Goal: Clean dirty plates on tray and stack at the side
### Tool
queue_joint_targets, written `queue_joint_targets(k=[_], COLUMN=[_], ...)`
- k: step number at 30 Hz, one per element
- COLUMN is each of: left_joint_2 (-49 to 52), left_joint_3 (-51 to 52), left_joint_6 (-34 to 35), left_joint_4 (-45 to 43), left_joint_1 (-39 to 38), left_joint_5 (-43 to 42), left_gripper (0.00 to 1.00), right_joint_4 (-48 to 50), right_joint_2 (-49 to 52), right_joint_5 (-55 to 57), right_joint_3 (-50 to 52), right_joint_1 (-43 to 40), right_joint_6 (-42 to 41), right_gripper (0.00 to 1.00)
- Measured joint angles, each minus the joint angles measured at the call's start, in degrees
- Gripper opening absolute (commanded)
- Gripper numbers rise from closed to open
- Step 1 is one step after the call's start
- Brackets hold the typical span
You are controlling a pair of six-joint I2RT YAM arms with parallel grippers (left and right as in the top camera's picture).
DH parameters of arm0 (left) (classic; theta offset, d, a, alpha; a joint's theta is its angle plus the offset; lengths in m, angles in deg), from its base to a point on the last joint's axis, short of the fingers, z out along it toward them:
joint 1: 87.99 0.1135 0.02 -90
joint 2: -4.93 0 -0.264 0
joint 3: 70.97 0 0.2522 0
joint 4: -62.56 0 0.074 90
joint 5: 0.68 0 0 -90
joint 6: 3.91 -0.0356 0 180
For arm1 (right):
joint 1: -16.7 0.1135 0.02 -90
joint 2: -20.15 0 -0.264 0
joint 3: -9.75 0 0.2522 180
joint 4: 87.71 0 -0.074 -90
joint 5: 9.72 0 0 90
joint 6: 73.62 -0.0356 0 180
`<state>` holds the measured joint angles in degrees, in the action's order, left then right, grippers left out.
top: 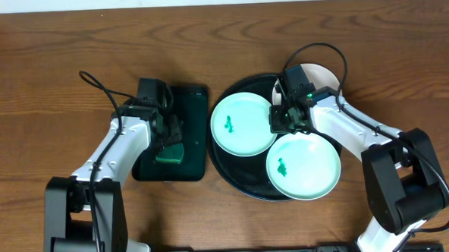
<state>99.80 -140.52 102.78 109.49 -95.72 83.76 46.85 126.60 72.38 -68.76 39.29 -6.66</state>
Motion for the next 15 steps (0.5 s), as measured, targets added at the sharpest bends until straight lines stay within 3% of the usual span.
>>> queue_joint_targets(k=[15], left_joint_2=[-0.07], left_joint_3=[3.72], left_joint_6=[0.0], left_joint_4=[-4.33], left_joint_1=[0.0], left_joint_5=[-0.11], left_gripper=[0.33], right_joint_4=[0.0], right_joint_2=[0.0], right_joint_5=[0.0], right_joint_3=[0.0], right_joint_1=[0.0], right_joint_6=[0.0], right_gripper=[0.03])
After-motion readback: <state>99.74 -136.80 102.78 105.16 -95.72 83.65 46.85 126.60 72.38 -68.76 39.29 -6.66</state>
